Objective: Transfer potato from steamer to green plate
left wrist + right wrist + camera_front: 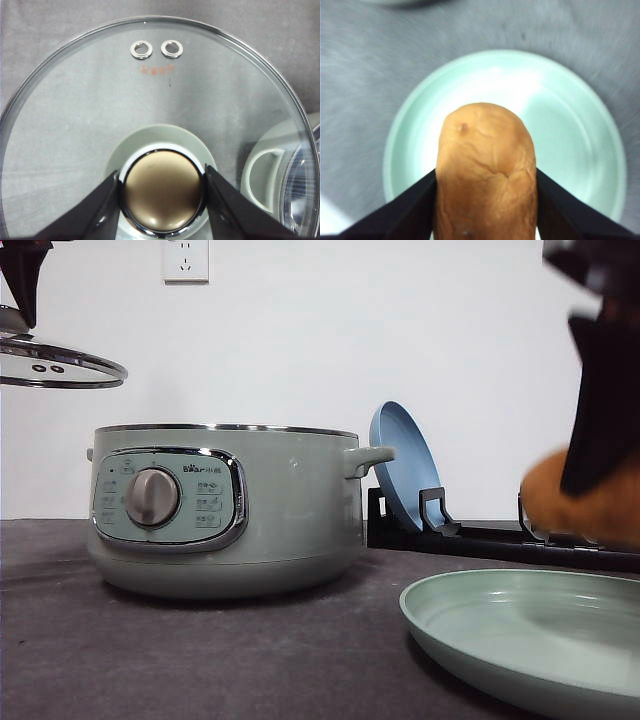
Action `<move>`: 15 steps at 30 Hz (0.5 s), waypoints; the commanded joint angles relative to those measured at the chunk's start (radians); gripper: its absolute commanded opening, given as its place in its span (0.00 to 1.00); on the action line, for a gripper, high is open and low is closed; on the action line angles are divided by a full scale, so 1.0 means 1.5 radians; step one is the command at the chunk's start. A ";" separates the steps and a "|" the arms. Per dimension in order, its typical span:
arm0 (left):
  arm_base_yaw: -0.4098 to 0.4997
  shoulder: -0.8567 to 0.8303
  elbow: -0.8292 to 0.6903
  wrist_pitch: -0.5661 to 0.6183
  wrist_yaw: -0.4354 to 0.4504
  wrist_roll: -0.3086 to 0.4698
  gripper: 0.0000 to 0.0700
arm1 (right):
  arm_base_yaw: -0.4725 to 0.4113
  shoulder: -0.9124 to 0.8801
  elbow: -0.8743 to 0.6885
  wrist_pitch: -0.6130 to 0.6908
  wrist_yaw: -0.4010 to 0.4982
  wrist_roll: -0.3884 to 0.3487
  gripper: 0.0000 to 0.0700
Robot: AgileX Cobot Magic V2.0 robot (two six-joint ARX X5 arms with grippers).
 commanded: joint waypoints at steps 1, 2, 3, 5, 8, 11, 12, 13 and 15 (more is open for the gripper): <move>0.001 -0.009 0.028 0.018 0.000 0.001 0.00 | 0.004 0.010 -0.028 0.053 0.000 0.043 0.36; 0.001 -0.009 0.028 0.019 0.000 0.001 0.00 | 0.004 0.010 -0.045 0.079 0.001 0.053 0.36; 0.001 -0.009 0.028 0.019 0.000 0.001 0.00 | 0.004 0.012 -0.062 0.109 0.001 0.062 0.36; 0.001 -0.009 0.028 0.019 0.000 0.001 0.00 | 0.003 0.014 -0.092 0.164 0.001 0.079 0.36; 0.001 -0.009 0.028 0.019 0.000 0.001 0.00 | 0.003 0.018 -0.118 0.205 0.001 0.093 0.36; 0.001 -0.009 0.028 0.019 0.000 0.001 0.00 | 0.003 0.025 -0.135 0.215 0.003 0.096 0.36; 0.001 -0.009 0.028 0.019 0.000 0.001 0.00 | 0.003 0.027 -0.140 0.219 0.003 0.099 0.36; 0.001 -0.009 0.028 0.019 0.000 0.001 0.00 | 0.003 0.030 -0.144 0.223 0.003 0.102 0.36; 0.001 -0.009 0.028 0.019 0.000 0.001 0.00 | 0.003 0.038 -0.146 0.225 0.005 0.103 0.36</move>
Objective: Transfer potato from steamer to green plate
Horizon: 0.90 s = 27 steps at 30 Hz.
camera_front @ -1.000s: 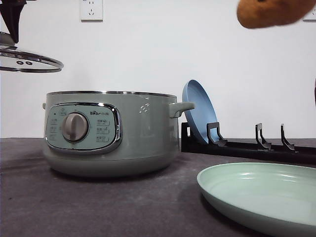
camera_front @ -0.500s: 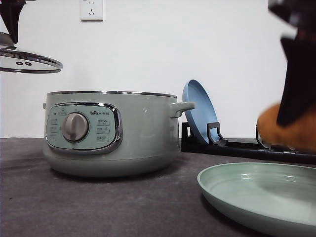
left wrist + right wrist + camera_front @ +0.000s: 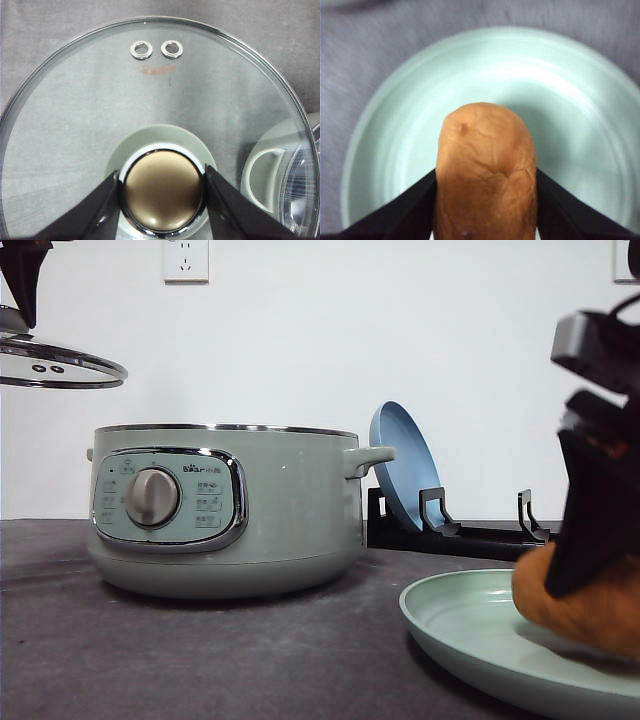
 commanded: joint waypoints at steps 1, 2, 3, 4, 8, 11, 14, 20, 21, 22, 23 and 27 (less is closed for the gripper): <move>0.001 -0.009 0.028 0.019 0.000 0.001 0.00 | 0.003 0.013 0.002 0.008 0.006 0.011 0.36; 0.001 -0.009 0.028 0.019 0.000 0.001 0.00 | 0.003 0.016 0.002 0.009 0.012 0.011 0.36; 0.001 -0.009 0.028 0.018 0.000 0.001 0.00 | 0.003 0.019 0.002 0.009 0.017 0.011 0.36; 0.001 -0.009 0.028 0.018 0.000 0.001 0.00 | 0.003 0.021 0.002 0.010 0.022 0.010 0.36; 0.001 -0.009 0.028 0.018 0.000 0.001 0.00 | 0.003 0.029 0.002 0.013 0.021 0.010 0.36; 0.001 -0.009 0.028 0.017 0.000 0.001 0.00 | 0.003 0.029 0.002 0.013 0.021 0.012 0.36; 0.001 -0.009 0.028 0.017 0.000 0.001 0.00 | 0.003 0.029 0.003 0.013 0.016 0.022 0.39; 0.001 -0.009 0.028 0.016 0.000 0.001 0.00 | 0.003 0.016 0.028 0.010 0.015 0.052 0.67; 0.001 -0.009 0.028 0.016 0.000 0.001 0.00 | 0.003 0.010 0.038 0.003 0.014 0.052 0.67; 0.001 -0.009 0.028 0.016 0.000 0.001 0.00 | 0.003 0.003 0.051 -0.011 0.012 0.053 0.67; 0.001 -0.009 0.028 0.016 0.000 0.001 0.00 | 0.003 -0.005 0.066 -0.030 0.005 0.054 0.67; 0.001 -0.009 0.028 0.016 0.000 0.001 0.00 | 0.003 -0.048 0.139 -0.142 -0.002 0.051 0.77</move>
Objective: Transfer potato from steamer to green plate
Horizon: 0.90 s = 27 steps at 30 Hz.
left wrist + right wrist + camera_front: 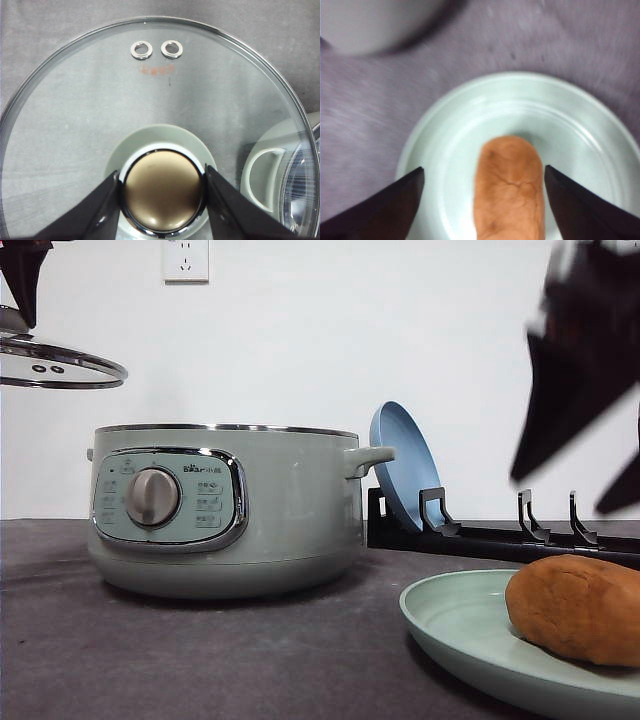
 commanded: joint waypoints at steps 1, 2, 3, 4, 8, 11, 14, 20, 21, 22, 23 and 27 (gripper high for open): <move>0.001 -0.009 0.028 0.016 0.000 0.001 0.00 | 0.003 -0.017 0.041 -0.055 -0.001 0.006 0.83; 0.001 -0.009 0.028 0.016 0.000 0.001 0.00 | 0.003 -0.030 0.064 -0.089 -0.001 0.006 0.88; 0.001 -0.009 0.028 0.016 0.000 0.001 0.00 | 0.003 -0.043 0.084 -0.117 -0.001 0.003 0.91; 0.001 -0.009 0.028 0.016 0.000 0.001 0.00 | 0.003 -0.056 0.106 -0.147 0.000 -0.001 0.92; 0.001 -0.009 0.028 0.016 0.000 0.001 0.00 | 0.003 -0.109 0.195 -0.249 0.000 -0.009 0.92; -0.003 -0.009 0.028 0.015 0.000 0.001 0.00 | 0.003 -0.144 0.259 -0.316 0.000 -0.011 0.92; -0.003 -0.009 0.028 0.013 0.000 -0.001 0.00 | 0.003 -0.173 0.317 -0.370 0.009 -0.013 0.92; -0.008 -0.009 0.028 0.011 0.000 -0.005 0.00 | 0.003 -0.225 0.397 -0.449 0.075 -0.016 0.92; -0.009 -0.009 0.028 0.011 0.000 -0.007 0.00 | 0.003 -0.233 0.403 -0.455 0.088 -0.016 0.92; -0.009 -0.009 0.028 0.011 0.000 -0.007 0.00 | 0.003 -0.241 0.408 -0.459 0.102 -0.016 0.92; -0.009 -0.009 0.028 0.011 0.000 -0.007 0.00 | 0.003 -0.251 0.410 -0.460 0.114 -0.016 0.92; -0.012 -0.009 0.028 0.012 0.000 -0.008 0.00 | 0.003 -0.280 0.412 -0.457 0.143 -0.016 0.92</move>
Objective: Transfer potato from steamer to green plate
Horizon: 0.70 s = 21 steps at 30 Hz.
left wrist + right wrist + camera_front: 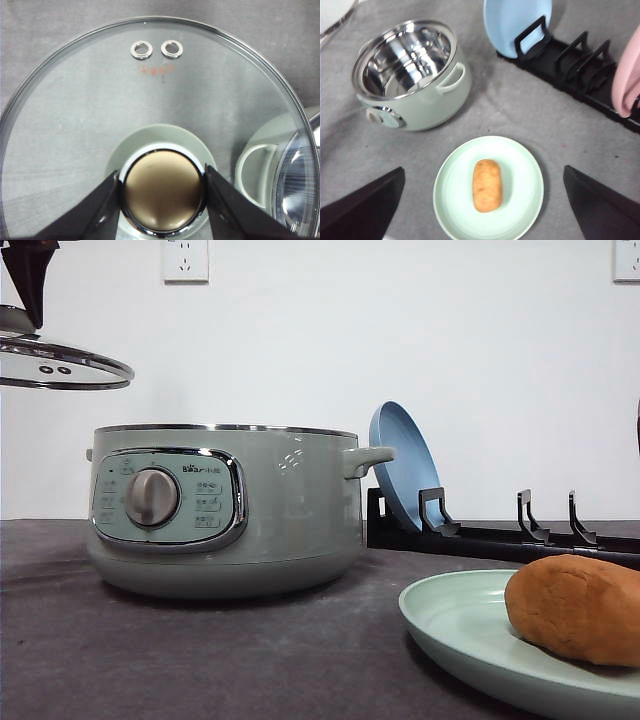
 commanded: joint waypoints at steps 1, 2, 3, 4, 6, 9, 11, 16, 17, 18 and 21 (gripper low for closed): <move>0.000 -0.009 0.028 0.017 -0.001 -0.007 0.00 | 0.003 -0.005 0.012 0.006 0.007 -0.006 0.92; 0.000 -0.009 0.028 0.017 -0.001 -0.007 0.00 | 0.003 -0.007 0.012 0.005 0.007 -0.006 0.92; 0.000 -0.009 0.028 0.017 -0.001 -0.007 0.00 | 0.003 -0.009 0.012 0.005 0.007 -0.006 0.92; 0.000 -0.009 0.028 0.017 -0.001 -0.007 0.00 | 0.003 -0.009 0.012 0.005 0.007 -0.006 0.92; 0.000 -0.009 0.028 0.017 -0.001 -0.008 0.00 | 0.003 -0.009 0.012 0.005 0.007 -0.006 0.92; -0.003 -0.009 0.028 0.016 -0.001 -0.012 0.00 | 0.003 -0.009 0.012 0.006 0.007 -0.006 0.92; -0.009 -0.009 0.028 0.016 -0.001 -0.012 0.00 | 0.003 -0.009 0.012 0.005 0.007 -0.006 0.92; -0.044 -0.009 0.028 0.016 -0.001 -0.015 0.00 | 0.003 -0.009 0.012 0.006 0.008 -0.006 0.92; -0.054 -0.009 0.028 0.016 -0.001 -0.015 0.00 | 0.003 -0.009 0.012 0.007 0.008 -0.006 0.92; -0.066 -0.009 0.028 0.016 -0.001 -0.016 0.00 | 0.003 -0.009 0.012 0.009 0.008 -0.006 0.92; -0.103 -0.009 0.028 0.016 -0.001 -0.017 0.00 | 0.003 -0.009 0.012 0.010 0.013 -0.006 0.92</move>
